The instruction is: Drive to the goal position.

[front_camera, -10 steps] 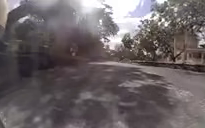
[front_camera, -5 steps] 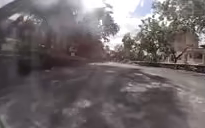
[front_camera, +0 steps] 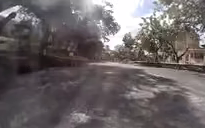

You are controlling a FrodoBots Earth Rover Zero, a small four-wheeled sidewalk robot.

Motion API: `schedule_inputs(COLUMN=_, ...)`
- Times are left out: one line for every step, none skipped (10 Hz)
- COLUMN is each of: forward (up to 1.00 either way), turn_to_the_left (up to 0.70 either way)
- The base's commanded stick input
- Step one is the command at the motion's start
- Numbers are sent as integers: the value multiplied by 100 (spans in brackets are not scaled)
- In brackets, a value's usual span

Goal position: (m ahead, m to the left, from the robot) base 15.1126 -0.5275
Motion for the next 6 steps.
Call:
schedule_inputs(forward=70, turn_to_the_left=0)
schedule_inputs(forward=70, turn_to_the_left=0)
schedule_inputs(forward=70, turn_to_the_left=0)
schedule_inputs(forward=70, turn_to_the_left=0)
schedule_inputs(forward=70, turn_to_the_left=0)
schedule_inputs(forward=70, turn_to_the_left=0)
